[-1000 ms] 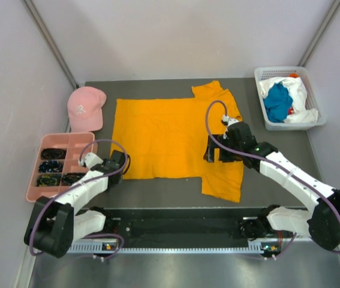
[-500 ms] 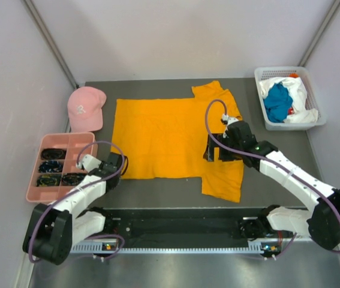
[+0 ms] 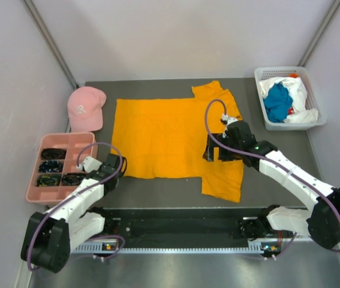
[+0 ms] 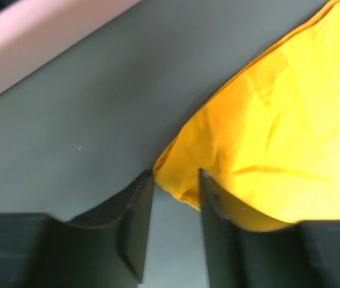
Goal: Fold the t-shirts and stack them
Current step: Grap the side of the flattened tshirt closest away from the robot with both arms
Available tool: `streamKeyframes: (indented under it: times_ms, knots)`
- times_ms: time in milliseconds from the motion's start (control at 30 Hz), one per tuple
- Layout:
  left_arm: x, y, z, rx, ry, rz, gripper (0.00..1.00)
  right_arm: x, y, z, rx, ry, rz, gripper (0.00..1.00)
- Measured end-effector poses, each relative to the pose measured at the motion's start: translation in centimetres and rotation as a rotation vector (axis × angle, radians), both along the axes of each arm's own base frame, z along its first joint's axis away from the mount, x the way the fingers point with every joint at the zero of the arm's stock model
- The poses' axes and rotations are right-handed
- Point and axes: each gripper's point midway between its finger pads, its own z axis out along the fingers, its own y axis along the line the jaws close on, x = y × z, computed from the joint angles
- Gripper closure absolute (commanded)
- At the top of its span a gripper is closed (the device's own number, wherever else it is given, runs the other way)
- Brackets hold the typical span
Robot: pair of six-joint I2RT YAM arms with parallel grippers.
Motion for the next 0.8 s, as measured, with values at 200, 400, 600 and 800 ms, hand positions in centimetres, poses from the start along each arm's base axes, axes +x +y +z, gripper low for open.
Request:
streamKeyframes:
  times_ms: [200,400,600,800]
  knots:
    - [-1.4,-0.2,-0.4,-0.020,0.051,-0.012,1.00,0.0,0.2,0.1,0.009,0.000,0.007,0.01]
    - [-1.5,-0.2,-0.4,-0.021,0.055,-0.013,1.00,-0.1,0.3,0.1,0.015,0.004,0.012,0.01]
    - [-1.5,-0.2,-0.4,-0.017,0.056,-0.013,1.00,-0.1,0.3,0.1,0.016,0.005,0.011,0.01]
    - [-1.0,0.0,0.3,0.024,0.071,-0.050,1.00,-0.1,0.4,0.0,0.017,0.007,0.013,0.01]
